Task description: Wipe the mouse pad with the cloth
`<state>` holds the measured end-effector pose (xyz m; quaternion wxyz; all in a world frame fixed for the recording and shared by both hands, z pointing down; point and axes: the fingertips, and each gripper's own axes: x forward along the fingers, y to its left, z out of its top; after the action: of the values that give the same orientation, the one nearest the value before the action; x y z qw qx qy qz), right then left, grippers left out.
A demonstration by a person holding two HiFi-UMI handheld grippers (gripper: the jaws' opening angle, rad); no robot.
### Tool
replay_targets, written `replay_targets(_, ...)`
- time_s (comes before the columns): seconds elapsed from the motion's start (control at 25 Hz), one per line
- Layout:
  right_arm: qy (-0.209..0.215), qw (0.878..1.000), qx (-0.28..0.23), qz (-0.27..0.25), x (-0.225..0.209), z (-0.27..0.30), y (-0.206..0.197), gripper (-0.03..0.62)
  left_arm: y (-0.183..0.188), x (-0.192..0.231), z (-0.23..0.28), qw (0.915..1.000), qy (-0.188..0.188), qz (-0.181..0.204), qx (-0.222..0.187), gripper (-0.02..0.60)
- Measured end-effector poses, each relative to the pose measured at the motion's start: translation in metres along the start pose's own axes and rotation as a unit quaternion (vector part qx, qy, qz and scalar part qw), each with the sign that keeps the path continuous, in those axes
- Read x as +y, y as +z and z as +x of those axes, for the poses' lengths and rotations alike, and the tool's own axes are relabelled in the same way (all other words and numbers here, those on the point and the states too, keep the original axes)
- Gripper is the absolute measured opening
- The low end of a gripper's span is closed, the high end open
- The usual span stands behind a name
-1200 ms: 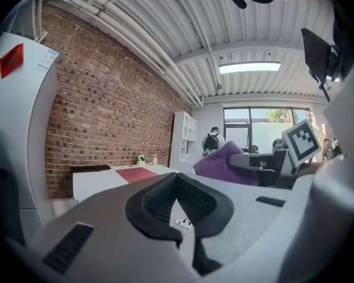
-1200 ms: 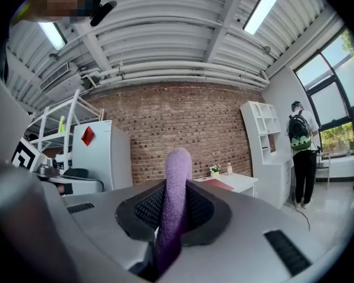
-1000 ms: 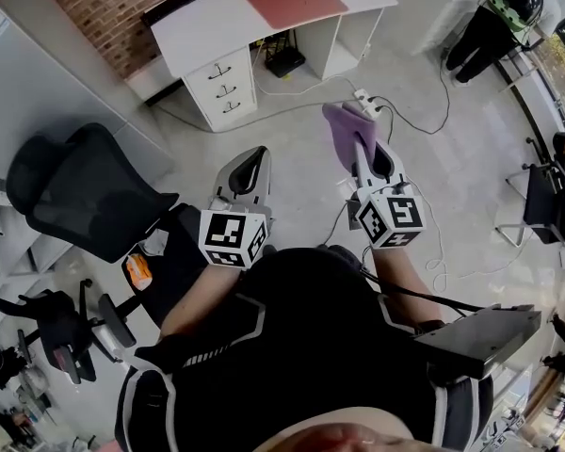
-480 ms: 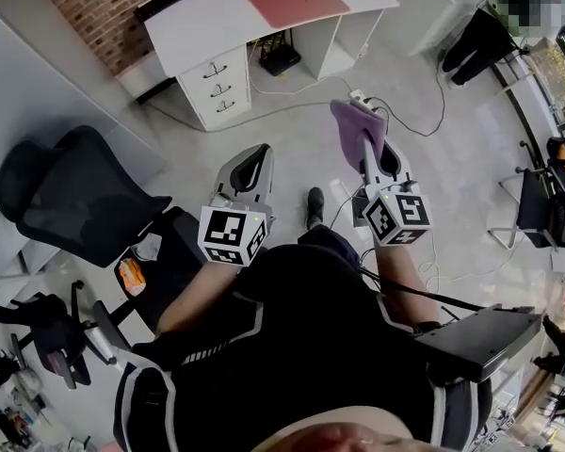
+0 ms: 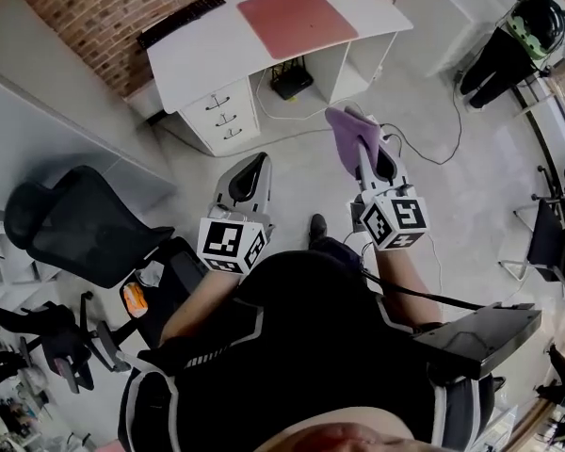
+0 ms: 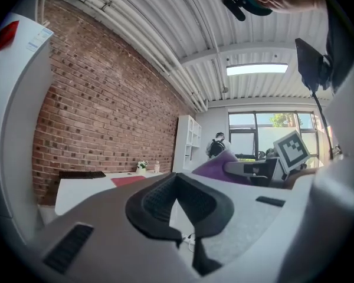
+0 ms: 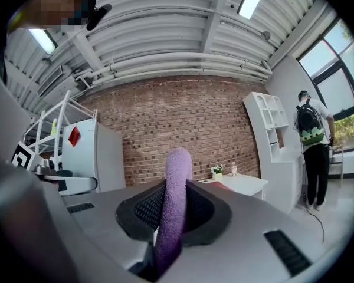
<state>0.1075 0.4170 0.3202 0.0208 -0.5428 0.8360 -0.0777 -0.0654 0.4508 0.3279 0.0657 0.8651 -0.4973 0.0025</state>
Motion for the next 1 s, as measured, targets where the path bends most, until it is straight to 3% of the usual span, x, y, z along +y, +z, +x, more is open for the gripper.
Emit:
replay_targets(0.68, 0.012, 0.999, 0.015, 0.041, -0.154, 0.073, 0.002, 0.058, -0.009, -0.023, 0.164, 0.9988, 0.003, 0.0, 0.05, 0.005)
replay_targets(1.0, 0.028, 0.998, 0.022, 0.049, -0.192, 0.103, -0.001, 0.058, -0.013, -0.024, 0.206, 0.9978, 0.009, 0.013, 0.065, 0.005)
